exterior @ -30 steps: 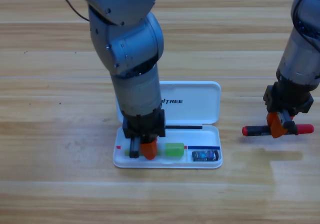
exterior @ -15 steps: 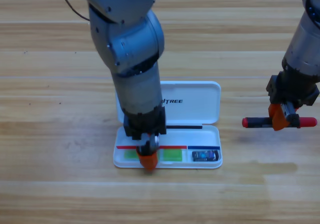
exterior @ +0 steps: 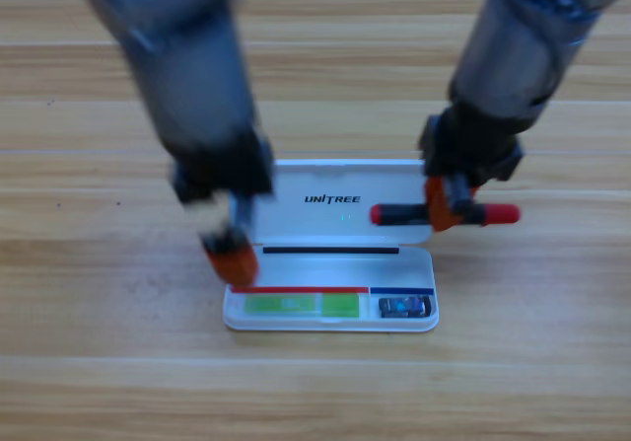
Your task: Clean up eraser and pencils
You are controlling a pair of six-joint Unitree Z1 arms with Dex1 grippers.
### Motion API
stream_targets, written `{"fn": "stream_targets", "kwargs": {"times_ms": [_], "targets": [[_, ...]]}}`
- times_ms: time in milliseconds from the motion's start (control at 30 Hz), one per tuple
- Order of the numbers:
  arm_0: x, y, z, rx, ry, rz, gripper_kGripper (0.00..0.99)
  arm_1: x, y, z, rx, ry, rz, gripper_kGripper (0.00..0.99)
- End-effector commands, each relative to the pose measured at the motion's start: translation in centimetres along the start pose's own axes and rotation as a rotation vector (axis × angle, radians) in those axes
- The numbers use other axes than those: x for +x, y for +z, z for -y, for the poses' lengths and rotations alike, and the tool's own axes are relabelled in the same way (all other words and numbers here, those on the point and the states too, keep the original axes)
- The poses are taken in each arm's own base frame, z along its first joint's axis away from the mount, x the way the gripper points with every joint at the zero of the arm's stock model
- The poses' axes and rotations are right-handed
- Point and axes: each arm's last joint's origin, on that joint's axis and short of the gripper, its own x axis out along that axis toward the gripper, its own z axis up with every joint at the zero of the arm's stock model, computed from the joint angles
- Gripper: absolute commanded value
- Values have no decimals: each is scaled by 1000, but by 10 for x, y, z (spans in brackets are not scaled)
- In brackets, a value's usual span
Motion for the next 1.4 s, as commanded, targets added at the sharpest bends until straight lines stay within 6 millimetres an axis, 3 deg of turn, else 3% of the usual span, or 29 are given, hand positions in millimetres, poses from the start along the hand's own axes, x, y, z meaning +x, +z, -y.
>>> {"fn": "stream_targets", "kwargs": {"times_ms": [33, 133, 233, 700, 733, 800, 833, 867, 1033, 1233, 1300, 1400], "targets": [[-86, -96, -11, -151, 113, 99, 990, 68, 45, -9, -55, 105, -77, 0], [-101, -133, -13, -212, 148, 110, 990, 83, 54, -3, -55, 104, -87, 0], [-100, -148, -18, -239, 153, 99, 989, 94, 62, -1, -54, 105, -87, 0], [-82, -154, -14, -247, 115, 99, 986, 113, 81, 8, -25, 73, -80, 0], [-82, -154, -14, -247, 115, 99, 986, 112, 82, 7, -22, 71, -78, 221], [-81, -154, -14, -247, 115, 99, 986, 108, 82, 7, -9, 65, -73, 778], [-80, -154, -13, -245, 114, 98, 985, 106, 82, 7, 0, 62, -69, 913], [-79, -154, -14, -245, 116, 98, 985, 102, 82, 6, 5, 60, -65, 939], [-75, -153, -15, -240, 120, 103, 940, 59, 80, -1, 7, 50, -3, 986], [-76, -139, -43, -209, 156, 142, 741, -51, 53, -39, 7, 53, 225, 988], [-72, -133, -60, -205, 157, 177, 588, -82, 35, -59, 31, 37, 339, 988], [-59, -120, -86, -174, 161, 243, 170, -114, -2, -94, 60, -35, 531, 988]]}}
